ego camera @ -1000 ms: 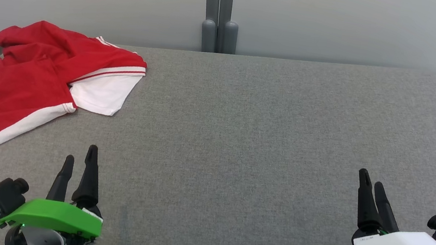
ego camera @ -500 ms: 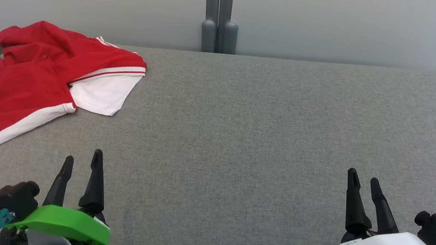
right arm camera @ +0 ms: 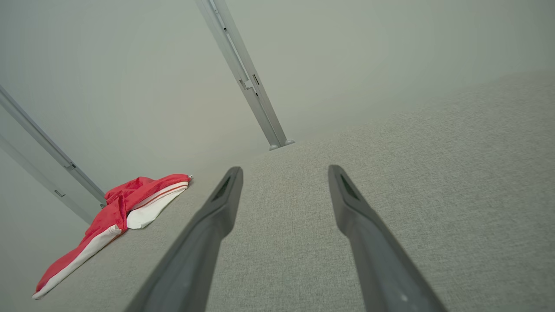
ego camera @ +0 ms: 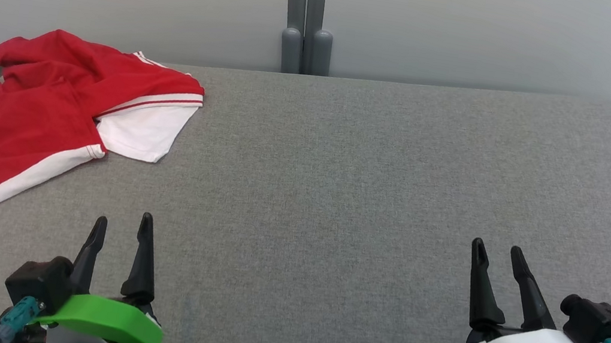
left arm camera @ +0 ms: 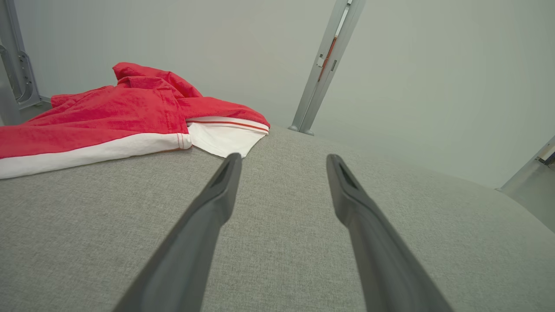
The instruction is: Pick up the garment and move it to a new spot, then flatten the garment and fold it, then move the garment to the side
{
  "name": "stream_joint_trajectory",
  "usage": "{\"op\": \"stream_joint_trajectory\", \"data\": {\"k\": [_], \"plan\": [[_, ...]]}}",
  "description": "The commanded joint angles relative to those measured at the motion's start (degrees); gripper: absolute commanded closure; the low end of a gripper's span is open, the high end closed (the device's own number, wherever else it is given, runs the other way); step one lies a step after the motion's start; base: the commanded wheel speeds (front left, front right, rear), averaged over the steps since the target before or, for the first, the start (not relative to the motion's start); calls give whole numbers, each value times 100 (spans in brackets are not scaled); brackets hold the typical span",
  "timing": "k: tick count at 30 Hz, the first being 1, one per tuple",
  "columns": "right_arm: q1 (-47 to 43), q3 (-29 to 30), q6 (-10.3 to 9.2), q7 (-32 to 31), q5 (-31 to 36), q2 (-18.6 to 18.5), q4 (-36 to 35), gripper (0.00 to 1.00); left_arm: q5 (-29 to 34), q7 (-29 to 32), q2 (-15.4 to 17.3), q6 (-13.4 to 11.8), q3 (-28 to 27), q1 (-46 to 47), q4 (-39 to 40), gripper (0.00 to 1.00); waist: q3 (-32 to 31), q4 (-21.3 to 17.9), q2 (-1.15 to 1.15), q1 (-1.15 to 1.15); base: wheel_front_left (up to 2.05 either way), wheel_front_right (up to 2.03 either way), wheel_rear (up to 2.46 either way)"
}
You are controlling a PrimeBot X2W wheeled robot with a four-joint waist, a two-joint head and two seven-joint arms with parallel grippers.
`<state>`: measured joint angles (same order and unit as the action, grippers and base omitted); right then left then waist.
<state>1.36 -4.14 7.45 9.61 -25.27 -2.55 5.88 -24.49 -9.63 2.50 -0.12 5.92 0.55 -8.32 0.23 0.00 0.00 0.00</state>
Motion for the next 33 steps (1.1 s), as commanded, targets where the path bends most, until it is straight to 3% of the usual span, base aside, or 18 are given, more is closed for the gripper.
{"op": "stream_joint_trajectory", "data": {"k": [1,33], "plan": [[-40,-15,3,51,163,-31,-20,0,149,-49,48,-35,20,-35,29,0,-1,0,0,0,0,0,0],[-124,-127,5,436,1805,-40,-60,0,1517,-435,54,-71,128,-133,-192,0,-14,3,0,0,0,0,0]]}}
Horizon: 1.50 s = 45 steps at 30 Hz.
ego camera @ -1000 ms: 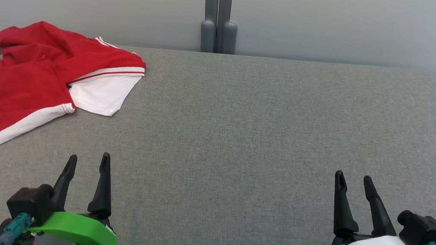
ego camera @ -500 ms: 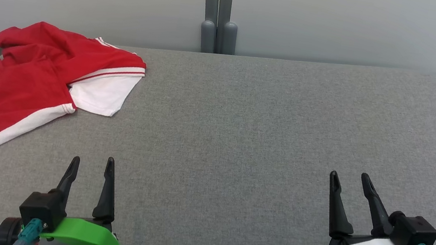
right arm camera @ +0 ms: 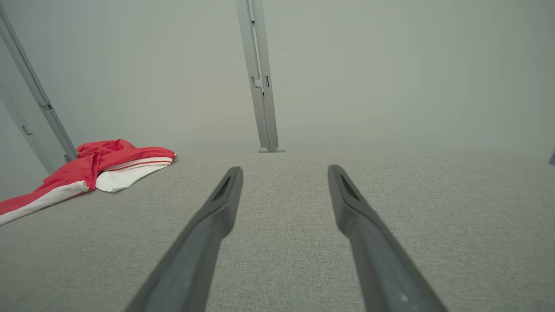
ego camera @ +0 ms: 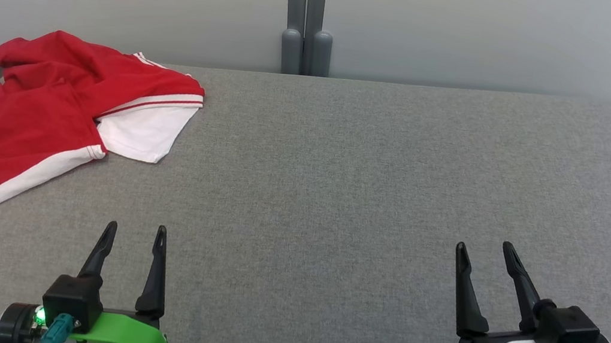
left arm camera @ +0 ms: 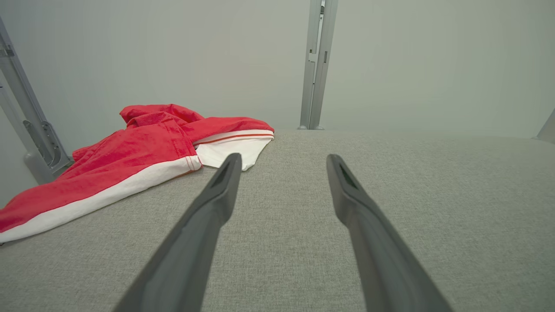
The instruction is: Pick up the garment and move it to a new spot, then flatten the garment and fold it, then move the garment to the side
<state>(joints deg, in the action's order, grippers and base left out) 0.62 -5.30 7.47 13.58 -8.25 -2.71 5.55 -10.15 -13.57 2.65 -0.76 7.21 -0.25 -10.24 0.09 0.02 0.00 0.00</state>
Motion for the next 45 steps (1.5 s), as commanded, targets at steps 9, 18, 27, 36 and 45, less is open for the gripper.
{"op": "stream_joint_trajectory", "data": {"k": [9,18,27,36,45], "plan": [[-75,-6,3,131,487,-27,-23,0,376,-131,40,-67,27,-95,-34,0,-1,-4,0,0,0,0,0],[-79,-11,3,167,623,-27,-18,0,405,-159,41,-82,45,-104,-79,0,-2,-6,0,0,0,0,0],[-85,-1,3,166,568,-27,-12,0,354,-159,40,-104,45,-105,-99,0,-7,-7,0,0,0,0,0],[-81,11,3,166,532,-27,13,0,321,-159,40,-102,44,-106,-114,0,-6,-10,0,0,0,0,0],[-88,48,3,166,462,-26,35,0,231,-159,40,-118,54,-106,-157,0,-14,8,0,0,0,0,0]]}}
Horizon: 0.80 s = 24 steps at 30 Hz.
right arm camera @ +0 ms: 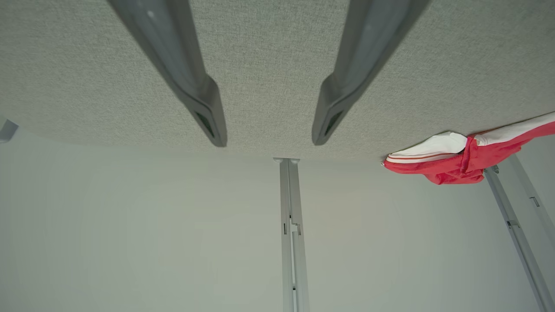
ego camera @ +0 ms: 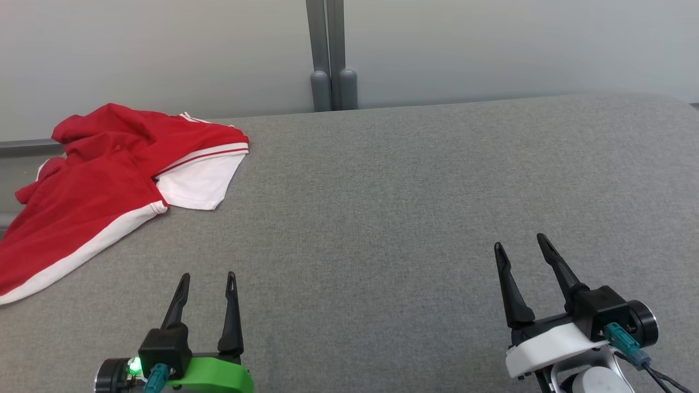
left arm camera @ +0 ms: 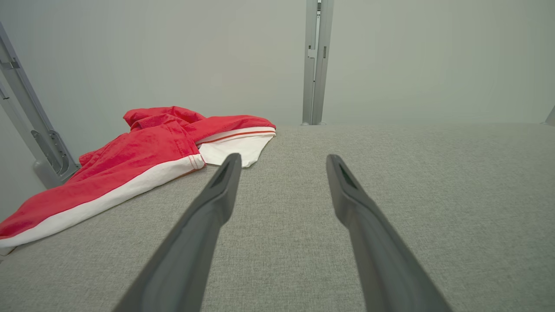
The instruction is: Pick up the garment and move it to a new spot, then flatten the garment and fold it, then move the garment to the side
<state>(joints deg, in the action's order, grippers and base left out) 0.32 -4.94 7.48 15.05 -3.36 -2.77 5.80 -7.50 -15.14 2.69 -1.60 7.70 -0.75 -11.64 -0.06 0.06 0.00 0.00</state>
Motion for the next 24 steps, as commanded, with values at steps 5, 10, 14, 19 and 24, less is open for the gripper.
{"op": "stream_joint_trajectory", "data": {"k": [5,10,14,19,24], "plan": [[-81,33,2,20,-55,-20,9,0,-117,-2,37,-29,37,-31,-69,0,4,89,0,0,0,0,0],[-109,15,2,19,-87,-18,-11,0,-126,-2,37,-35,73,34,-73,0,18,370,0,0,0,0,0],[-112,12,2,19,-128,-18,-29,0,-128,0,35,-26,112,88,-56,0,39,789,0,0,0,0,0],[-110,-18,2,19,-179,-18,-50,0,-193,1,34,-99,115,102,-55,0,70,1453,0,0,0,0,0],[-71,-73,2,19,-199,-18,-67,0,-244,1,33,-119,118,96,-32,0,96,2110,0,0,0,0,0]]}}
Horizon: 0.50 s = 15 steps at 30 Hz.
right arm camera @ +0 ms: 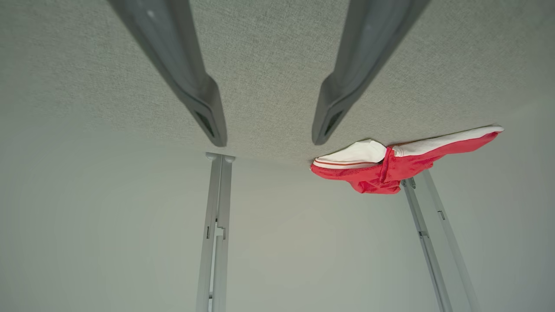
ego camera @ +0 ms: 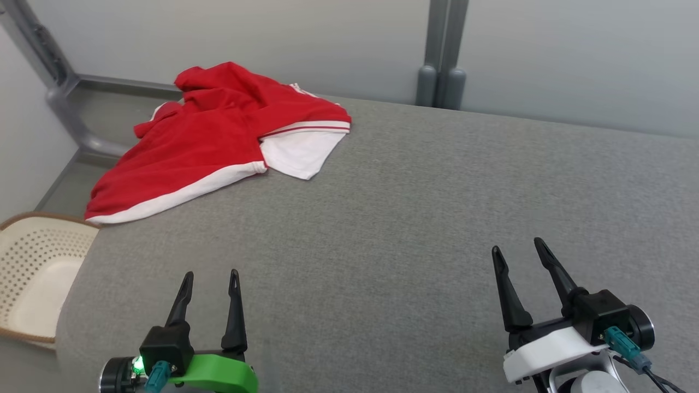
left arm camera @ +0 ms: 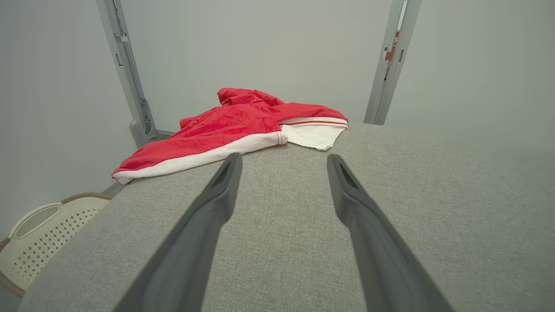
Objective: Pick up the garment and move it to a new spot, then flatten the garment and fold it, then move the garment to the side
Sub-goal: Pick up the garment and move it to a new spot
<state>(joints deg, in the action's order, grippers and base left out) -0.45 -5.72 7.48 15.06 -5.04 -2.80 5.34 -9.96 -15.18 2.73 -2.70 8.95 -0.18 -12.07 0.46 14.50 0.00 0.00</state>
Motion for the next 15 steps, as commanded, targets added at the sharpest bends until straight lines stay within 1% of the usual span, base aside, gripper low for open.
{"op": "stream_joint_trajectory", "data": {"k": [1,4,8,11,15], "plan": [[4,5,2,19,-38,-16,-27,0,-1,4,30,-3,-3,40,12,0,47,774,0,0,0,0,0],[16,-33,2,18,-41,-18,-24,0,-33,4,29,-25,-21,14,30,0,51,1067,0,0,0,0,0],[24,-73,2,18,-31,-18,-6,0,-49,4,28,-35,-22,-14,43,0,51,1330,0,0,0,0,0],[38,-115,2,18,-8,-18,10,0,-65,4,27,-49,-25,-33,60,0,56,1441,0,0,0,0,0],[76,-147,2,18,23,-19,1,0,-122,4,27,-79,-45,-52,106,0,103,1479,0,0,0,0,0]]}}
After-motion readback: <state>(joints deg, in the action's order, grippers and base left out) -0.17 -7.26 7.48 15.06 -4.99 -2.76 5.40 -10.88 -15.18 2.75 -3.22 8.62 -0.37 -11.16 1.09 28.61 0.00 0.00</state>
